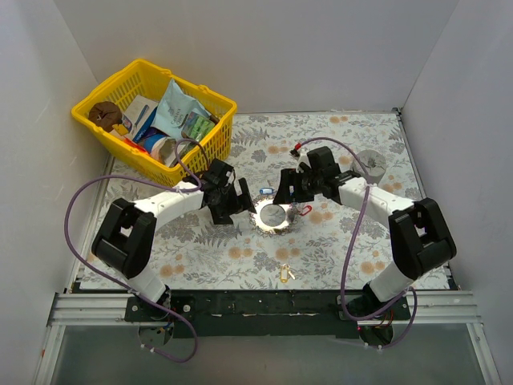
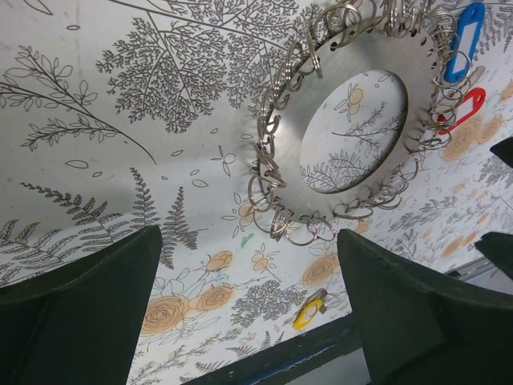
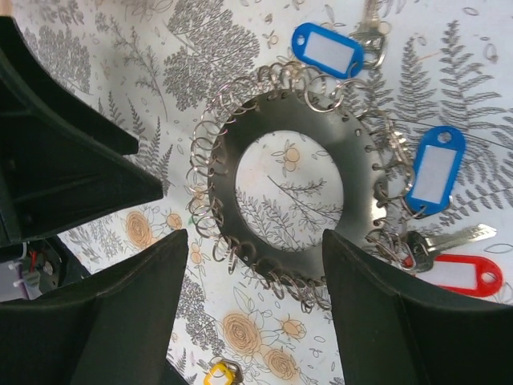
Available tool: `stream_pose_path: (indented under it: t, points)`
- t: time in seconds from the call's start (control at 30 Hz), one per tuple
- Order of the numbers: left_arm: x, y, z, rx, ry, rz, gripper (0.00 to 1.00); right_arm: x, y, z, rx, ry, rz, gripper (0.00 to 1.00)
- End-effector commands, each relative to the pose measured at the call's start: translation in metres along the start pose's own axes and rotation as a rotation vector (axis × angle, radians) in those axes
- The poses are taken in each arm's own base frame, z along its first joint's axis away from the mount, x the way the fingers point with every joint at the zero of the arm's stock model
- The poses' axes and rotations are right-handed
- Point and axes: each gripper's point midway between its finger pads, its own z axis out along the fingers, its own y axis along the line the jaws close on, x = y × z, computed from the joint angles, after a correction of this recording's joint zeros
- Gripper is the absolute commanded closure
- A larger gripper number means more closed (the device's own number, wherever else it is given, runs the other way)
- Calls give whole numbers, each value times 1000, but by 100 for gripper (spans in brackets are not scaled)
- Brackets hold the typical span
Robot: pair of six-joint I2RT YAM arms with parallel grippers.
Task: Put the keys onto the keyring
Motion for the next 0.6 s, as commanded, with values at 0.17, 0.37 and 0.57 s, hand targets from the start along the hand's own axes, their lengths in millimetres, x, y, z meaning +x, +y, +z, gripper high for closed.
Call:
stream_pose_path:
  t: [0.17,0.37,0.57]
  points:
    - [-16,-22,1,83,-24,-34,16,-19,-20,-25,22,-83,67,25]
    - [-18,-21,21,75,-1,-40,27,-12,-27,-34,47,-87,84,25]
    - [-19,-13,39,45,13,-29,31,-7,-26,-36,42,-87,94,25]
